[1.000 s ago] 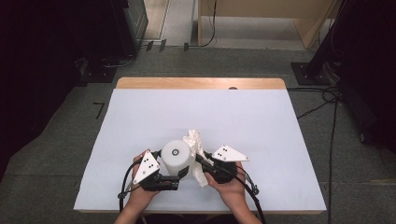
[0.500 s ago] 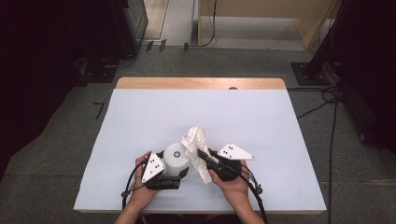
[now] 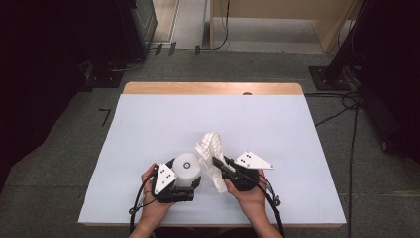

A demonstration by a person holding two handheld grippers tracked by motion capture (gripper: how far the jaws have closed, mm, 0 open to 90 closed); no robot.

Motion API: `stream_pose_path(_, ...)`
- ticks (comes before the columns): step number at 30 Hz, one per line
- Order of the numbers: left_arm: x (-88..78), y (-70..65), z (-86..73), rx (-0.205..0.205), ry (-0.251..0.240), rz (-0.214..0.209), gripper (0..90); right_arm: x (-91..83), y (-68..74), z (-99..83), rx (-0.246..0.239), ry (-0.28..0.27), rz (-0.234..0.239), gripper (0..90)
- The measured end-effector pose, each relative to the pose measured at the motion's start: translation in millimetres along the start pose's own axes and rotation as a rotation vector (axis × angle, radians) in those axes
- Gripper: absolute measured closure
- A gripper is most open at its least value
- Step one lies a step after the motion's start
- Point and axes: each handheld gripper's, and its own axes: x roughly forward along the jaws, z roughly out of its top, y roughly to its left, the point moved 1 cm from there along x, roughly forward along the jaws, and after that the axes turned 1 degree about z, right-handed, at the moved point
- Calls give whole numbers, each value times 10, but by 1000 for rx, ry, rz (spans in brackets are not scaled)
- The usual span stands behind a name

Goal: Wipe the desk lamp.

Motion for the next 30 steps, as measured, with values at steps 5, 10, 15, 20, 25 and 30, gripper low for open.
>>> stream_pose_path(5,-12,0,15,-4,2,-3,86,-8,41,14,-9,-7,5,759)
stream_pose_path(10,-74,65,67,-54,-46,-110,87,-16,121,46,-19,-22,27,759)
stream_pose_path(15,-185,36,203,-43,-108,-155,87,44,210,-3,-41,1,47,761)
stream_pose_path(20,-237,104,232,-53,-130,-163,88,141,186,-100,-48,65,32,761)
stream_pose_path(25,-183,77,182,-15,-102,-147,88,74,187,-19,-40,23,40,761)
stream_pose_path(30,-164,19,185,-12,-106,-178,88,54,179,-10,-59,15,33,761)
